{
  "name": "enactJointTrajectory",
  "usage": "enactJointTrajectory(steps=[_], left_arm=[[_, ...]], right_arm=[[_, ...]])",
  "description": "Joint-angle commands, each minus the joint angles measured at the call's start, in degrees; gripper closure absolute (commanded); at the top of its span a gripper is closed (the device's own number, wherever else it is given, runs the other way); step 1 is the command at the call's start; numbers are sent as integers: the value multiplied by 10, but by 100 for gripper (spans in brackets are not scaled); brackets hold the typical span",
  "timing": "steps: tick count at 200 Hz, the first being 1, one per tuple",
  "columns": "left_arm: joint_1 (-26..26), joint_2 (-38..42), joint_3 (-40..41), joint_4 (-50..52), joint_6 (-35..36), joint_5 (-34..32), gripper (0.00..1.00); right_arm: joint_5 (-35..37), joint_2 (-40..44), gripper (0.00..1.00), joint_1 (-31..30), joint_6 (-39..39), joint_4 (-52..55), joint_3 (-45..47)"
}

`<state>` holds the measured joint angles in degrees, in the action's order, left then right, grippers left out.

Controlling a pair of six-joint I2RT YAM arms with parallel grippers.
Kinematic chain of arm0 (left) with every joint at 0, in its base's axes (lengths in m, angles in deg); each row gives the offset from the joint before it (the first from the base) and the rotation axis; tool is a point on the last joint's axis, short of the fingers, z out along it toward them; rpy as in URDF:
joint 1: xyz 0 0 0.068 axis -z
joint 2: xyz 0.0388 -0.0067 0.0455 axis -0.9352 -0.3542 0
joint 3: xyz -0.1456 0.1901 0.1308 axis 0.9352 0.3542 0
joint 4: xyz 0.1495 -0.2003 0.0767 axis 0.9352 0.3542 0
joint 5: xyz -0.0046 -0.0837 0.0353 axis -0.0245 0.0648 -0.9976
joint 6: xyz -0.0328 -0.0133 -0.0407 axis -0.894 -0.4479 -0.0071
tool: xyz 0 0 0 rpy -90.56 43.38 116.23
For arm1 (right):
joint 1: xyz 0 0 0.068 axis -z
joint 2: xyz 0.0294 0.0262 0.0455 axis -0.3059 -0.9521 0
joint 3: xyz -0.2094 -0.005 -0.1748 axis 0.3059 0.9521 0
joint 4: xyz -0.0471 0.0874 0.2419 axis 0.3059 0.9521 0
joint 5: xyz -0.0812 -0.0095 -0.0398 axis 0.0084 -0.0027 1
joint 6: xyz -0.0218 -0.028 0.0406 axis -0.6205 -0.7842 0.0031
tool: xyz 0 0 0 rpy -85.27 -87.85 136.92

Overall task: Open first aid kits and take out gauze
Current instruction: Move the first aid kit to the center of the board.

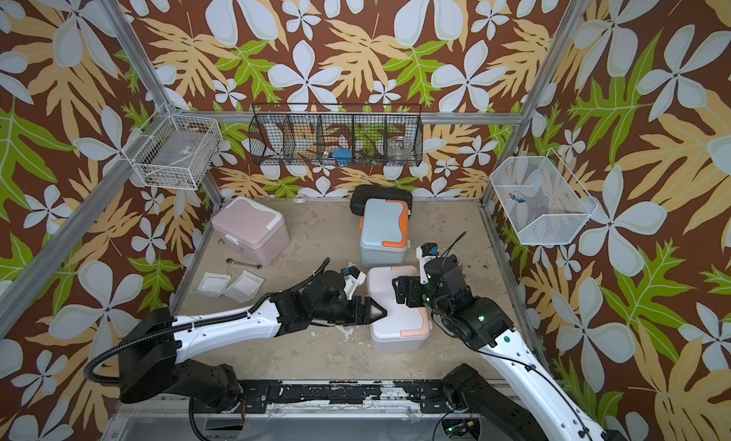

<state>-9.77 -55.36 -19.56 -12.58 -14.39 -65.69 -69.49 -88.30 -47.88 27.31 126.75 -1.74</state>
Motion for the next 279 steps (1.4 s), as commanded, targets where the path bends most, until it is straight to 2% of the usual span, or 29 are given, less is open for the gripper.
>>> enactJointTrajectory(steps=[1,28,50,71,93,132,151,174,191,209,247,258,279], left_arm=[[11,-45,-33,-60,-10,-1,20],[21,-114,-98,-74,9,27,20],[22,-109,-103,-80,19,22,18],[16,-67,-85,-53,45,5,15],[2,-7,-43,-12,61,-16,8],[-41,141,55,53,67,-84,0],[-69,201,83,88,75,-117,0],[-100,236,89,134,89,-141,0],[-110,251,87,150,94,-147,0],[-111,264,92,154,96,-162,0],[-114,259,92,149,98,-156,0],[-116,257,97,144,101,-158,0],[-123,241,94,141,104,-144,0]], right_arm=[[-4,5,13,10,0,7,-7],[-8,10,13,17,-4,12,-11],[-4,12,13,17,-5,18,-17],[-7,14,13,17,-6,18,-19],[-28,10,14,17,-6,8,-17],[-77,-11,18,13,-14,-13,-13],[-81,-32,23,-30,-4,-28,-11],[-39,-73,33,-125,19,-44,-11],[3,-119,35,-190,36,-39,-19],[35,-161,35,-228,56,-43,-9],[92,-192,30,-217,73,-62,24],[95,-184,29,-188,72,-71,36],[58,-155,29,-104,59,-99,70]])
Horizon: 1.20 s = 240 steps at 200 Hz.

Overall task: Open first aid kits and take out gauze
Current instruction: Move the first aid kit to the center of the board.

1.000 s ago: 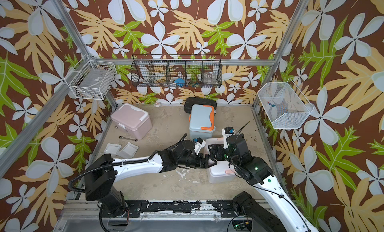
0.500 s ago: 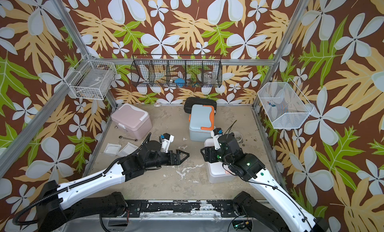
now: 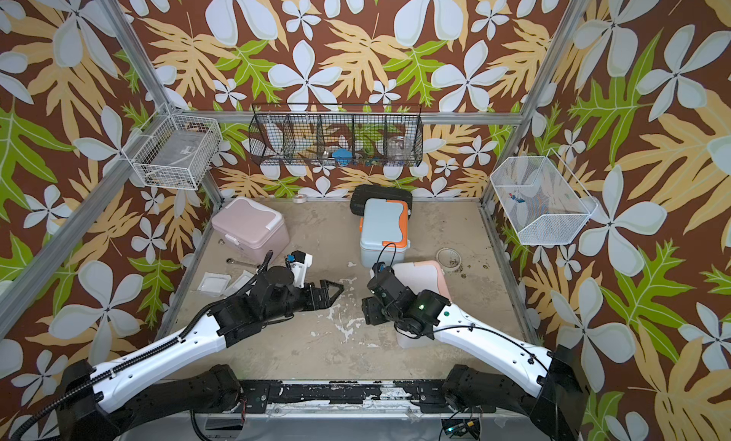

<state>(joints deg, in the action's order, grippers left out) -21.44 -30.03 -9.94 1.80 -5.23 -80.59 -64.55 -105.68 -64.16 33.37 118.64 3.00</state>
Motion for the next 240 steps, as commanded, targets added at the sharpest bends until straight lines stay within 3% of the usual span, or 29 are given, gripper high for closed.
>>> enactJointTrajectory(steps=[1,102,155,189,240], left_arm=[[-7,-13,-2,-3,13,5,0],[-6,-36,-17,-15,17,18,0],[-16,-70,-63,-8,50,-1,0],[-62,-153,-160,-10,96,20,0],[-128,-347,-322,-13,128,96,0]], right_arm=[[8,19,29,63,-2,-18,24],[-20,92,25,295,-40,-14,73],[-78,84,26,319,-43,-47,23],[-90,22,23,319,-33,-92,-38],[-91,-165,16,322,-42,-140,-184]])
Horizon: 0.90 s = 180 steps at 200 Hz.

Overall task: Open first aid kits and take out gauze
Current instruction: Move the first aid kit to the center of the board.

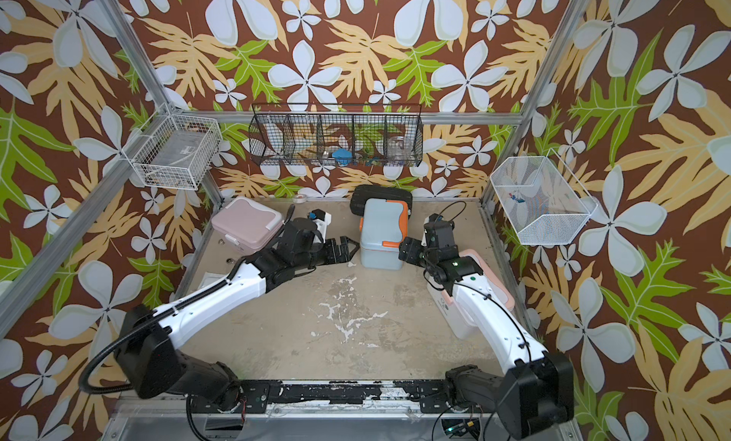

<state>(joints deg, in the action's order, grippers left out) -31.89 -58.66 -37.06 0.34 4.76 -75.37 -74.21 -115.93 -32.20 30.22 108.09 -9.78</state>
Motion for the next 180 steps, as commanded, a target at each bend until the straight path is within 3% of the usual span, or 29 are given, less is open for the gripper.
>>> enactJointTrajectory(steps=[1,32,88,131,180], left_arm=[[-25,-64,-52,1,28,46,0],[-52,-152,-129,-1,25,100,0],[-53,-273,-217,4,24,160,2],[-51,-290,-223,-6,20,183,3],[-32,-265,-194,-19,12,188,5]], right_arm=[[6,-66,16,3,-12,-34,-60],[-13,-175,12,29,-45,-32,-150],[-86,-329,14,41,-131,-16,-270],[-140,-361,17,42,-163,-18,-275],[-181,-320,20,24,-143,-35,-218]])
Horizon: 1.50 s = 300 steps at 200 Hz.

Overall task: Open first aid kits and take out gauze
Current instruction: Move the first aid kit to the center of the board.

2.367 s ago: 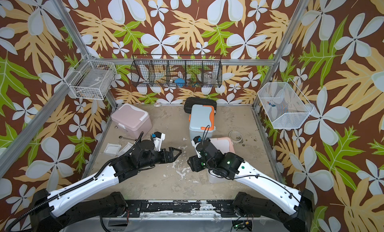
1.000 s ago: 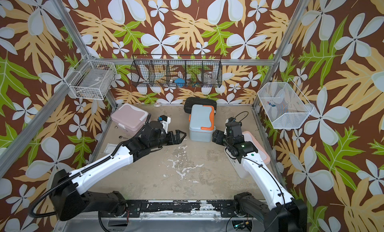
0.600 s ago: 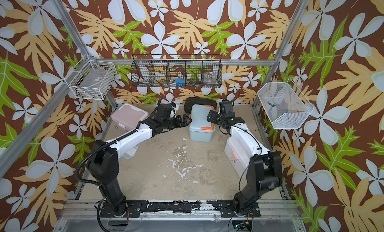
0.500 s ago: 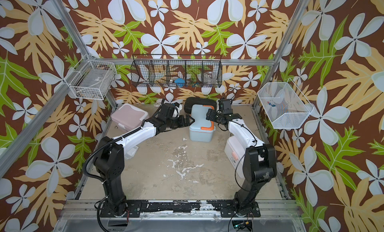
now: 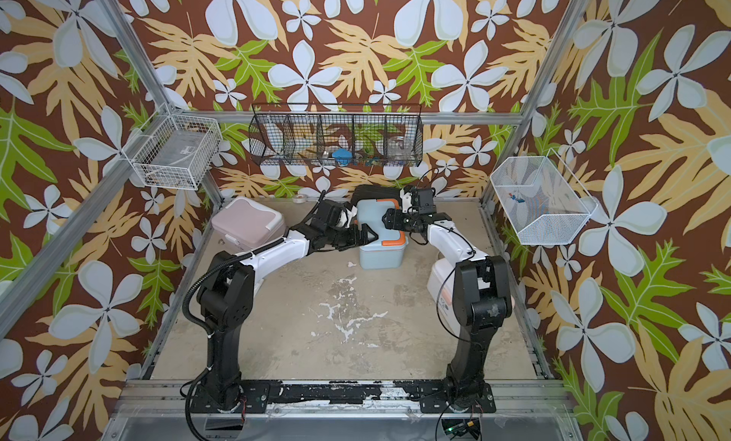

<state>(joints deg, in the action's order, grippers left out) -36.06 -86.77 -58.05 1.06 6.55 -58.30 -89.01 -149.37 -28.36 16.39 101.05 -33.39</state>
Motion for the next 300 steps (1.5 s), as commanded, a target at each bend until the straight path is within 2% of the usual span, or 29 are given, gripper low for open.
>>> enactJointTrajectory(steps=[1,58,129,169,192,205,242,267,300], left_arm=[[10,17,17,-27,-6,17,4],[21,130,159,-70,-24,2,5],[48,339,401,-107,-66,-13,5],[64,450,491,-107,-95,-20,4],[61,498,512,-72,-85,-68,3],[53,506,506,-49,-71,-83,2],[8,476,459,-41,-37,-54,2],[4,415,405,-42,-22,-19,2],[15,367,389,-67,-39,16,3]], right_arm=[[-32,15,20,-16,-5,37,19],[-18,122,20,-59,23,44,124],[2,355,19,-156,73,48,349],[27,457,18,-180,100,89,402],[61,497,15,-179,109,105,399],[86,500,14,-179,108,114,384],[102,449,12,-166,79,109,321],[58,386,12,-125,68,89,282],[30,300,12,-107,53,84,226]])
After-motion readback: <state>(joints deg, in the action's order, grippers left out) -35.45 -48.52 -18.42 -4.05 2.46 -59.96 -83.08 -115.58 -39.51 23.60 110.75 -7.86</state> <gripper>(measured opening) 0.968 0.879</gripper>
